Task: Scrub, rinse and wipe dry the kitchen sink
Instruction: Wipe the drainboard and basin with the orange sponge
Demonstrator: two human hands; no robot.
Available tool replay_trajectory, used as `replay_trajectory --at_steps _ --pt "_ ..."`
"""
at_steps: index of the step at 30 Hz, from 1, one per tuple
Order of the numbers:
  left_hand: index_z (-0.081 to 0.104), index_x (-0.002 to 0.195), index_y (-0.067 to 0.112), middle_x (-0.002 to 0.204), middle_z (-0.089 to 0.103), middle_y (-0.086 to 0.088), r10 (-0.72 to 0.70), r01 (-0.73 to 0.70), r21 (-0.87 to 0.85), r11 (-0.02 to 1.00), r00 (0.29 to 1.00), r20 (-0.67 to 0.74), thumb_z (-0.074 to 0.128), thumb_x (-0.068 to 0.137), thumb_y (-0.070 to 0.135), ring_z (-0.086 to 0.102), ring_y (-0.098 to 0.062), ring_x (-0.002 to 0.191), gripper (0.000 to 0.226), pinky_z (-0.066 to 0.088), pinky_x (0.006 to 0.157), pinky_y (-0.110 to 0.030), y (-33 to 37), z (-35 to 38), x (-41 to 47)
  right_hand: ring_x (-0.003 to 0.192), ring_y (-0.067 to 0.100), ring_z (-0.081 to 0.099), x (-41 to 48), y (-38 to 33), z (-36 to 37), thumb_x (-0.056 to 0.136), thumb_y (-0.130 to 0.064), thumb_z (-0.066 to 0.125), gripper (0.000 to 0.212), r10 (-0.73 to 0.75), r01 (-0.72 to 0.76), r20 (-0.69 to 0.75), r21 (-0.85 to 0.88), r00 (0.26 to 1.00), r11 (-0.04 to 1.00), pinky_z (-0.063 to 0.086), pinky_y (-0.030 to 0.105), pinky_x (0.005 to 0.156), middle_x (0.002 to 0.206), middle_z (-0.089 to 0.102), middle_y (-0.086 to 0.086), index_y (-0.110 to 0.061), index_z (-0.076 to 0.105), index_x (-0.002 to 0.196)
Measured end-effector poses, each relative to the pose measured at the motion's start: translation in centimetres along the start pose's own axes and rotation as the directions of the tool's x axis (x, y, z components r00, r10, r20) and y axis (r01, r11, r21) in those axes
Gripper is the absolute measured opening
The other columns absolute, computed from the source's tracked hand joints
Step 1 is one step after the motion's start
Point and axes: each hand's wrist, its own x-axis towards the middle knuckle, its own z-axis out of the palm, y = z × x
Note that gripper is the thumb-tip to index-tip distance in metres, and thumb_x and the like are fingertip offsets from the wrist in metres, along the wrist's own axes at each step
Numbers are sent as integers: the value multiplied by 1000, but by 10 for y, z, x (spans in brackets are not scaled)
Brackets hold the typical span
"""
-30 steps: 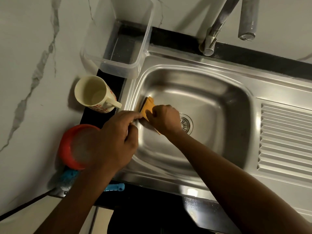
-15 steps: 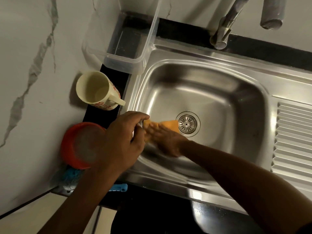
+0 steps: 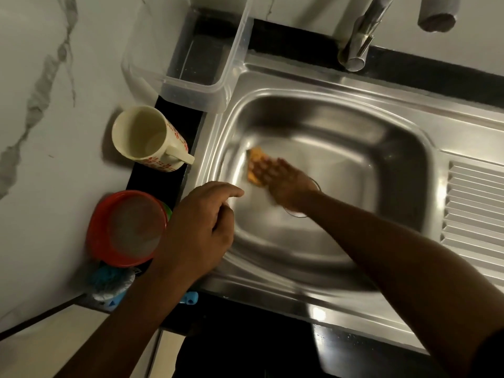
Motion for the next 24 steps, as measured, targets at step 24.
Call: replay_trajectory --at_steps 24 --pt "71 125 18 124 70 8 35 -33 -35 999 998 59 45 95 16 64 -9 114 40 53 98 -26 21 22 3 147 53 33 -119 -15 -3 105 -11 41 60 650 -748 428 101 628 656 45 52 112 157 26 42 14 20 156"
